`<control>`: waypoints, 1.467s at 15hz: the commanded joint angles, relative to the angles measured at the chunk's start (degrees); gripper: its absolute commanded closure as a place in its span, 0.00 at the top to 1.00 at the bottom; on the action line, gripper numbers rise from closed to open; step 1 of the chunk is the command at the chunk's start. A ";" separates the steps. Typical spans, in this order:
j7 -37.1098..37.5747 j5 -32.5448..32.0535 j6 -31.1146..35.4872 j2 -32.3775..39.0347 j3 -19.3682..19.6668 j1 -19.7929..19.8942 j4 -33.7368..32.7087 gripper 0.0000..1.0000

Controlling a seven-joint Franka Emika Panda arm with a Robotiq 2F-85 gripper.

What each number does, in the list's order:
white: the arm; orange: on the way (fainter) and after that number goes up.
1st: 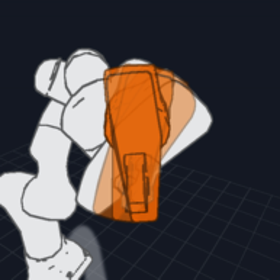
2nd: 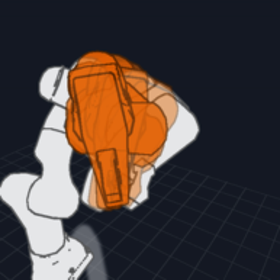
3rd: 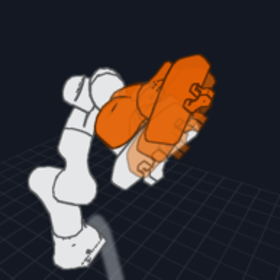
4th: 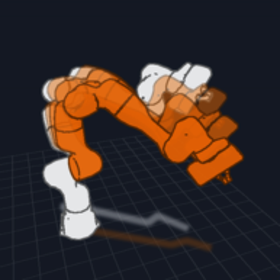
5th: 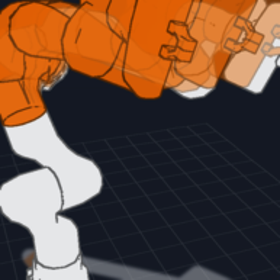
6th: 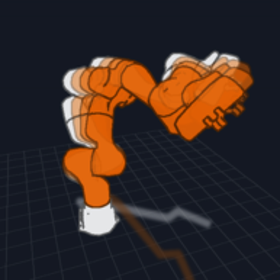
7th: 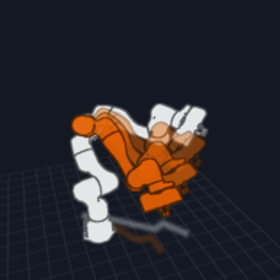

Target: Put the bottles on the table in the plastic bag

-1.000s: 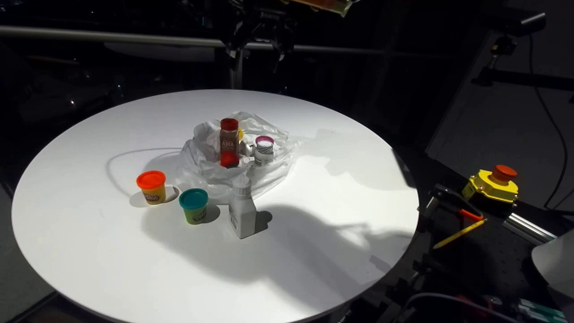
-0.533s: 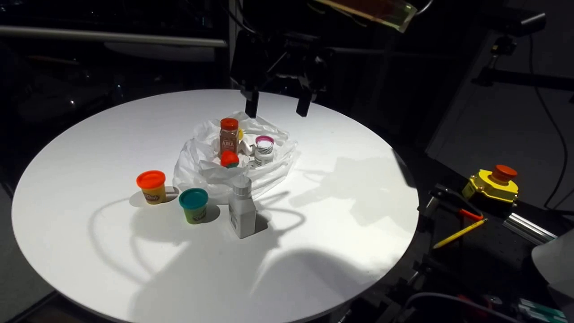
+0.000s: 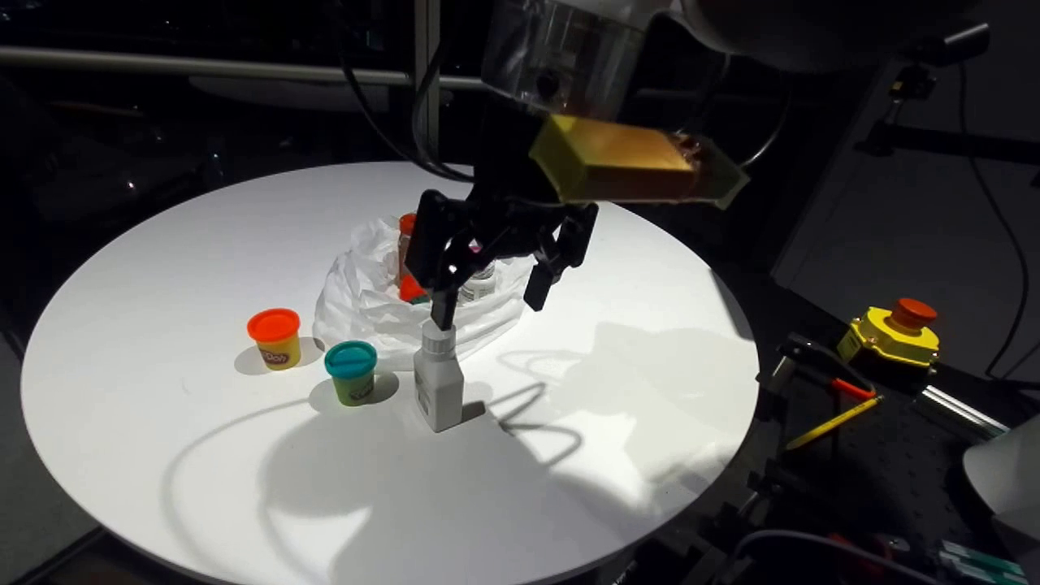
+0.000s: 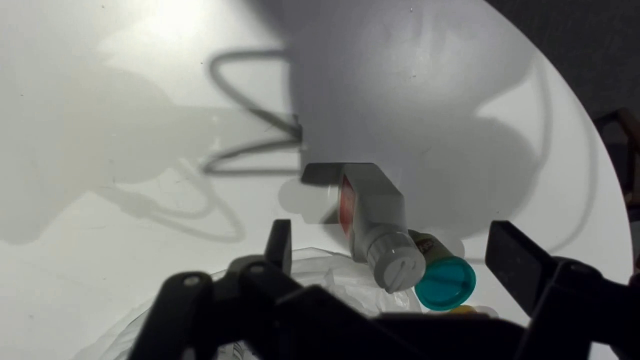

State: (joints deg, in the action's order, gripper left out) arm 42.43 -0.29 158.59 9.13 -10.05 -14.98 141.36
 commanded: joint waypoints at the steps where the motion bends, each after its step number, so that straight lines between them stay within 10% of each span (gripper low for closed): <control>1: 6.53 -7.85 4.90 5.33 4.09 -3.54 -2.45 1.00; 8: 11.27 -16.33 8.00 13.31 13.74 -11.61 -9.49 1.00; 16: 9.88 -13.48 3.02 13.90 13.80 -12.74 -11.12 1.00; 22: 8.91 -13.79 3.83 14.41 14.06 -12.24 -11.63 0.42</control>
State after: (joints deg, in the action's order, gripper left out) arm 51.73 -14.33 163.07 23.86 3.42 -26.68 130.56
